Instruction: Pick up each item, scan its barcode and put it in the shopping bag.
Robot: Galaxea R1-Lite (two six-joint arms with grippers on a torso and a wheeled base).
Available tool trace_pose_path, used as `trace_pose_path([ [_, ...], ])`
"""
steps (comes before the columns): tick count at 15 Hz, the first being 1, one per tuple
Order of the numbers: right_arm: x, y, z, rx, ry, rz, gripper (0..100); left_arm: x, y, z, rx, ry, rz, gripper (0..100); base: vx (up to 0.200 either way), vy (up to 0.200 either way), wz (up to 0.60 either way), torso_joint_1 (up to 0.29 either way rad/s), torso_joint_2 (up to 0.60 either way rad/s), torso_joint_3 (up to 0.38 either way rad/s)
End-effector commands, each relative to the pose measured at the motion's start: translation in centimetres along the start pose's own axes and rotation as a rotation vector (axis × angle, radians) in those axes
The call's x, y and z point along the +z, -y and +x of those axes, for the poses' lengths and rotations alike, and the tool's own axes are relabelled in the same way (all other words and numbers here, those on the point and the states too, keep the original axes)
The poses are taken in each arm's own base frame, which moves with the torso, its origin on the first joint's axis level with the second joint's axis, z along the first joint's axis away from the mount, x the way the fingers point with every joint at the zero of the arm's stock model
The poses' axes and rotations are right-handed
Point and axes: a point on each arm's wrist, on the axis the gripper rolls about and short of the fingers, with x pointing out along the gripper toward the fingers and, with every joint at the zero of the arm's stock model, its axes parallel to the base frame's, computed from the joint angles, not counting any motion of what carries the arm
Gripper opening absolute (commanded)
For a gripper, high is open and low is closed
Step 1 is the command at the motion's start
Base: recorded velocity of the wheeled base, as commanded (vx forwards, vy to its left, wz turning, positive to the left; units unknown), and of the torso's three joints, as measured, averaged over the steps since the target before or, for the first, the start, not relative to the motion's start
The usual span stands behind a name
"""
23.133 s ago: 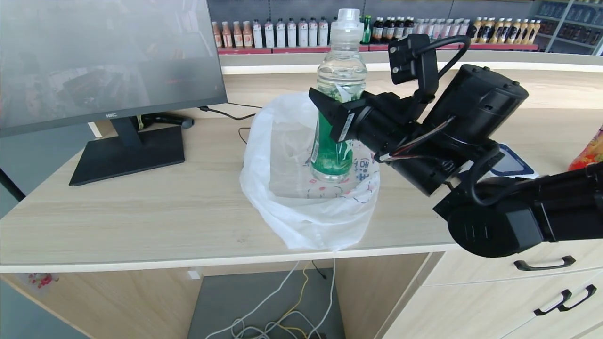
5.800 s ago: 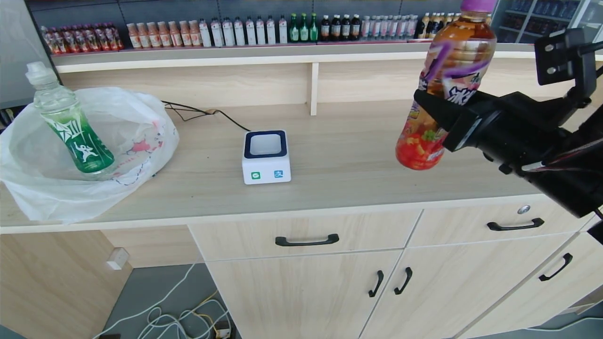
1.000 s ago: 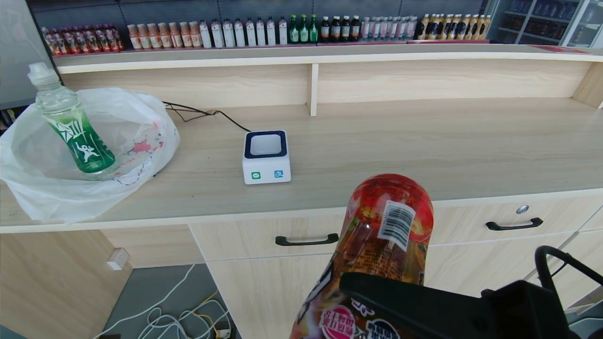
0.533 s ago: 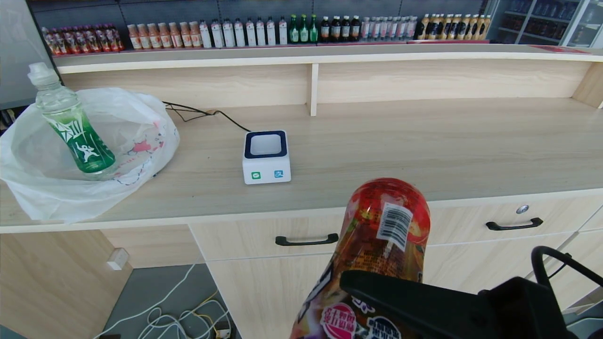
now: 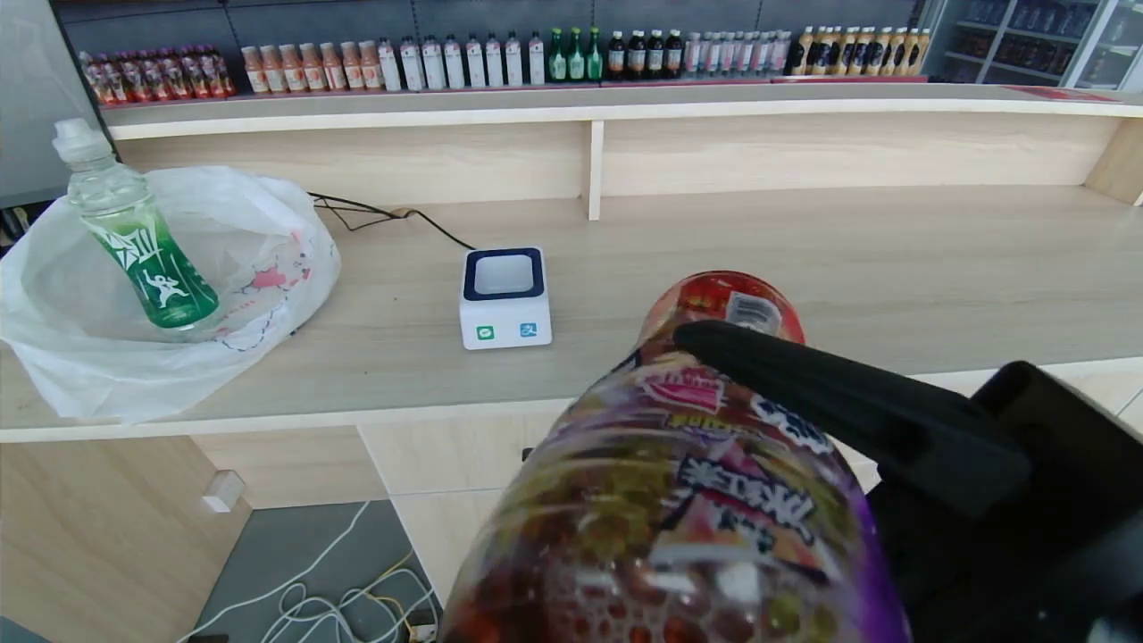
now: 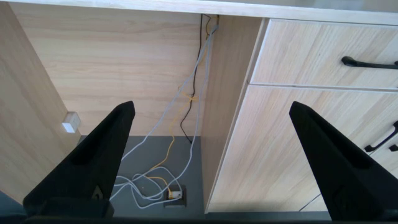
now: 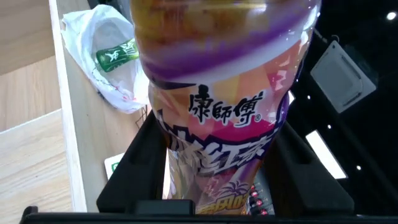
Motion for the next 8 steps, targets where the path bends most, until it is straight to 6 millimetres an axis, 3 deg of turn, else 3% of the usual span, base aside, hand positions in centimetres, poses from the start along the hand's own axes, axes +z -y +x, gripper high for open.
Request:
trace_pose_path([
  [1, -0.4, 1.4, 1.2, -0.06, -0.03, 0.027, 0, 0.0, 0.0, 0.0, 0.0, 0.0, 0.0, 100, 0.0, 0.0, 0.0, 0.0, 0.0, 0.0],
  [4, -2.0, 2.1, 1.8, -0.082, -0.093, 0.099, 0, 0.0, 0.0, 0.0, 0.0, 0.0, 0.0, 100, 0.0, 0.0, 0.0, 0.0, 0.0, 0.0],
  [8, -6.1, 1.9, 3.2, -0.117, -0.204, 0.223, 0, 0.0, 0.0, 0.0, 0.0, 0.0, 0.0, 100, 0.0, 0.0, 0.0, 0.0, 0.0, 0.0],
])
